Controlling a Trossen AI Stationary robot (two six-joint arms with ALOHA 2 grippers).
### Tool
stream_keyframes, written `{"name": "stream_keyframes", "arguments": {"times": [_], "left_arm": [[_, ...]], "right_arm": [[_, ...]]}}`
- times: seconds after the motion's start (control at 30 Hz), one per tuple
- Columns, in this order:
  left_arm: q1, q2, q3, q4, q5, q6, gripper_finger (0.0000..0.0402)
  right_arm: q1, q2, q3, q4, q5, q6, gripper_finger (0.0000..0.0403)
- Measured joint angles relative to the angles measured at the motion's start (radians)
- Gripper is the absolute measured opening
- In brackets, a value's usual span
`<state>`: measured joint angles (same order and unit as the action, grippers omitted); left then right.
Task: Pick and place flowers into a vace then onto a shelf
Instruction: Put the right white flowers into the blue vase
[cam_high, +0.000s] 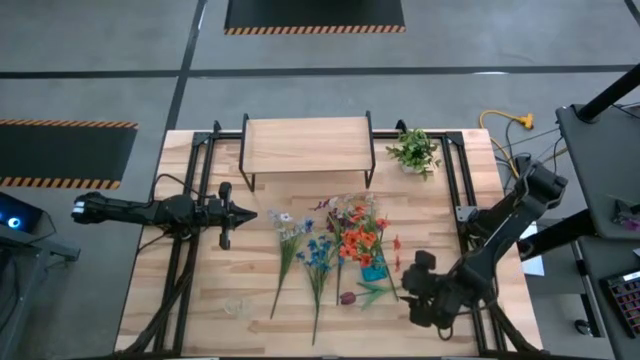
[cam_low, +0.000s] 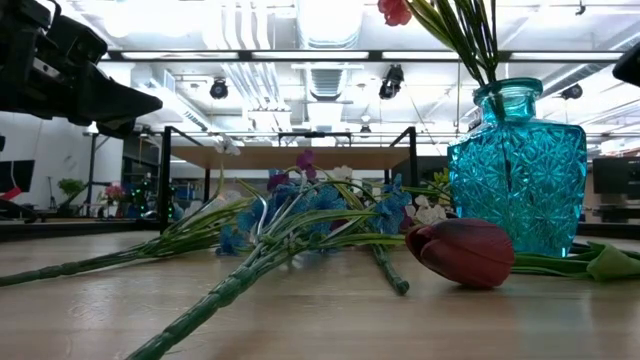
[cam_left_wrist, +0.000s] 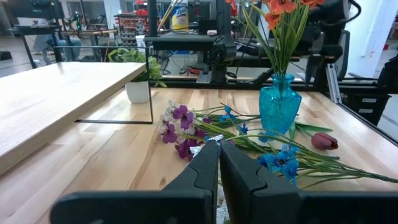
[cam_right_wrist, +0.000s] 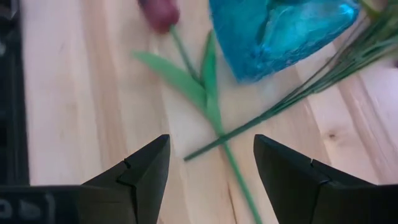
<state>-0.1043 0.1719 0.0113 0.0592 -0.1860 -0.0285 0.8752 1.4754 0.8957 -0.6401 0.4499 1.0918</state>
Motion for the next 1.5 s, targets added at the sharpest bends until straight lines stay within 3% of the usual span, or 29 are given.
{"name": "stream_keyframes", "arguments": {"times": [0.3, 0.77, 1.27, 1.5], "left_arm": [[0.000, 0.000, 0.000, 0.000, 0.000, 0.000, 0.0000], [0.000, 0.000, 0.000, 0.000, 0.000, 0.000, 0.0000], [0.000, 0.000, 0.000, 0.000, 0.000, 0.000, 0.0000], [0.000, 0.000, 0.000, 0.000, 0.000, 0.000, 0.0000]], "right_arm": [[-0.063, 0.087, 0.019, -0.001, 0.048, 0.218, 0.0223], [-0.124, 0.233, 0.017, -0.011, 0.050, 0.319, 0.0223], [-0.180, 0.269, -0.005, -0.043, 0.041, 0.337, 0.0222], [-0.189, 0.265, -0.025, -0.030, -0.002, 0.350, 0.0182]]}}
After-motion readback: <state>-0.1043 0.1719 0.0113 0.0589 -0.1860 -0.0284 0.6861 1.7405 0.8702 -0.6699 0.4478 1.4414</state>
